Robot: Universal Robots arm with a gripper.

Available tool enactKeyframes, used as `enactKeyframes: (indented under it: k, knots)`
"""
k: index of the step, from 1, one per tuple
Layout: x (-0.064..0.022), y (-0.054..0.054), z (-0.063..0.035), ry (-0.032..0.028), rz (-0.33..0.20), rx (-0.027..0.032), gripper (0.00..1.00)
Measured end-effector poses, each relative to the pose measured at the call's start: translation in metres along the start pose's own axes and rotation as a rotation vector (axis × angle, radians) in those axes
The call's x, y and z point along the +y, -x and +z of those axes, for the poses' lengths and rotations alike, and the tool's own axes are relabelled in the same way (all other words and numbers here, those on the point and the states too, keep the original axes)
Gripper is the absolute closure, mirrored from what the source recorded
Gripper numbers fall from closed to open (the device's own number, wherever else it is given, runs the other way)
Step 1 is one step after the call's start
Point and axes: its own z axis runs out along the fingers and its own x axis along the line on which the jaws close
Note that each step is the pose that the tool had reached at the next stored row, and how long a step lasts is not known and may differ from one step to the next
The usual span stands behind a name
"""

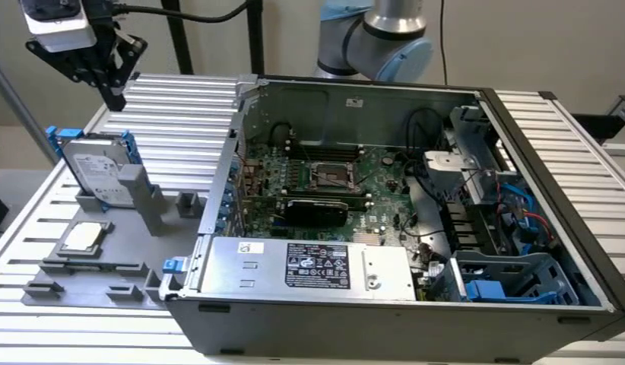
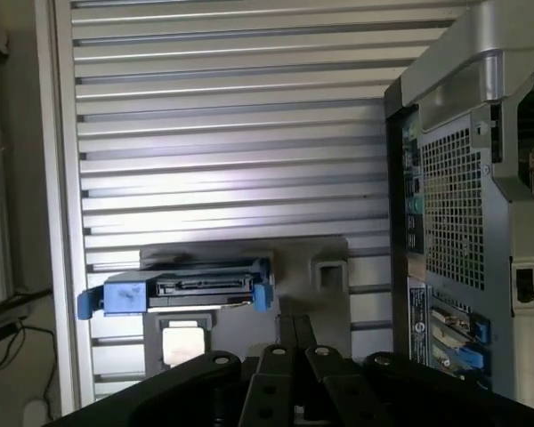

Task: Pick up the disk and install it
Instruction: 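Reach for the disk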

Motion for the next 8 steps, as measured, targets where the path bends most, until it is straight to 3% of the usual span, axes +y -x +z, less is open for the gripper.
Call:
enactKeyframes:
  k: [8]
  knots:
    - [-0.0028, -0.036, 0.0041, 0.0, 0.0, 0.001, 1.0]
